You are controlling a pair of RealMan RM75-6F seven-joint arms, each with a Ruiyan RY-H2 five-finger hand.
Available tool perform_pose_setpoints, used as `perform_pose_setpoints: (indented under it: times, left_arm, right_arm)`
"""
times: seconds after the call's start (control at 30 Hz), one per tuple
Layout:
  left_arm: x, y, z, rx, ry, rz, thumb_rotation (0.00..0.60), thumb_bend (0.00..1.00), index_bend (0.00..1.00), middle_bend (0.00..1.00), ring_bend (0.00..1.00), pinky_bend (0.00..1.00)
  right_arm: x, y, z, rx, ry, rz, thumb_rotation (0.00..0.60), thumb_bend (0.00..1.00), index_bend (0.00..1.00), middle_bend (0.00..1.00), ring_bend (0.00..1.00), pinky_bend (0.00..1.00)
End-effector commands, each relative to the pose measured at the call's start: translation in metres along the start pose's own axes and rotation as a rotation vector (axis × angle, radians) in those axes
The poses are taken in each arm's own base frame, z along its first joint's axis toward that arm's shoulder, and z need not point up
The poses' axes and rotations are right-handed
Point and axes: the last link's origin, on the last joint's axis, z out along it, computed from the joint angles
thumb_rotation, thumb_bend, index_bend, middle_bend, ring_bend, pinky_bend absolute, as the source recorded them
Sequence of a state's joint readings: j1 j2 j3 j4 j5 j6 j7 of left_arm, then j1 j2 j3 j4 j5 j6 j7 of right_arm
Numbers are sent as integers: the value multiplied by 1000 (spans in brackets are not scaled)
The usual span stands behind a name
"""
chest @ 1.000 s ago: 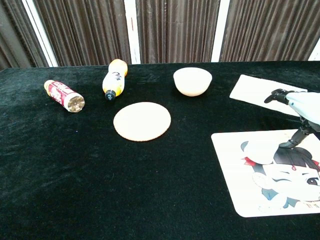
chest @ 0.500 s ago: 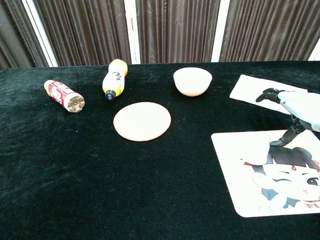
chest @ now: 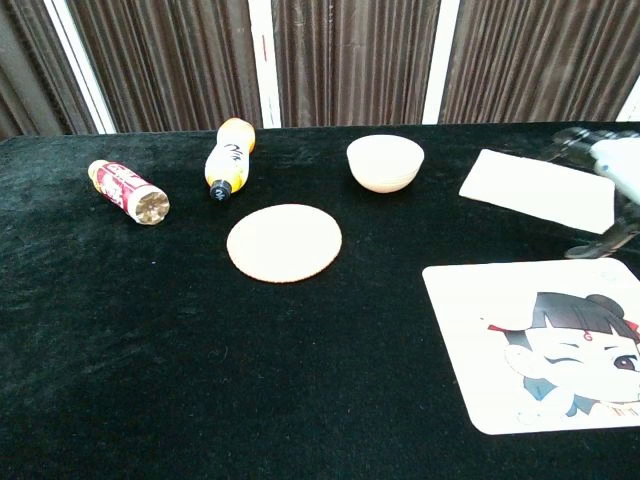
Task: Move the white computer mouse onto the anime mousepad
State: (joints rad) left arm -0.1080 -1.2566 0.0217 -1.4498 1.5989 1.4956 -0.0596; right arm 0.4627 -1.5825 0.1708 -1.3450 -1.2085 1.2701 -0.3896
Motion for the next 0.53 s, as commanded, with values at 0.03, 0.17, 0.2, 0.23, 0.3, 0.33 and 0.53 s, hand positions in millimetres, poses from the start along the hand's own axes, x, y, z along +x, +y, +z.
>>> perform_pose_setpoints:
  times: [0.03,0.17,0.2,0.23,0.3,0.33,0.53]
  left_arm:
    - [1,-1,-1,0,13,3,600,69,0,0,0,0]
    - [2,-4,-3,8,39,15,600,61,0,0,0,0]
    - [2,-4,-3,10,47,19,600,62,0,0,0,0]
    - [2,-4,-4,11,57,27,600,62,0,0,0,0]
    - [1,-5,-5,12,72,38,600,60,0,0,0,0]
    - [1,-4,-6,11,76,40,600,60,0,0,0,0]
    - [-1,-5,-13,13,85,42,600,61,0,0,0,0]
  right_arm:
    - [8,19,-25,-4,1,-9,600,57,114,0,0,0]
    - [16,40,-57,-11,-2,-3,600,58,82,0,0,0]
    - [17,44,-65,-12,1,-5,600,57,66,0,0,0]
    - [18,51,-75,-12,9,-10,600,57,57,0,0,0]
    - [19,62,-90,-17,19,-18,600,58,42,0,0,0]
    - [20,68,-98,-26,26,-18,600,58,37,0,0,0]
    - [25,96,-141,-67,61,32,600,58,31,0,0,0]
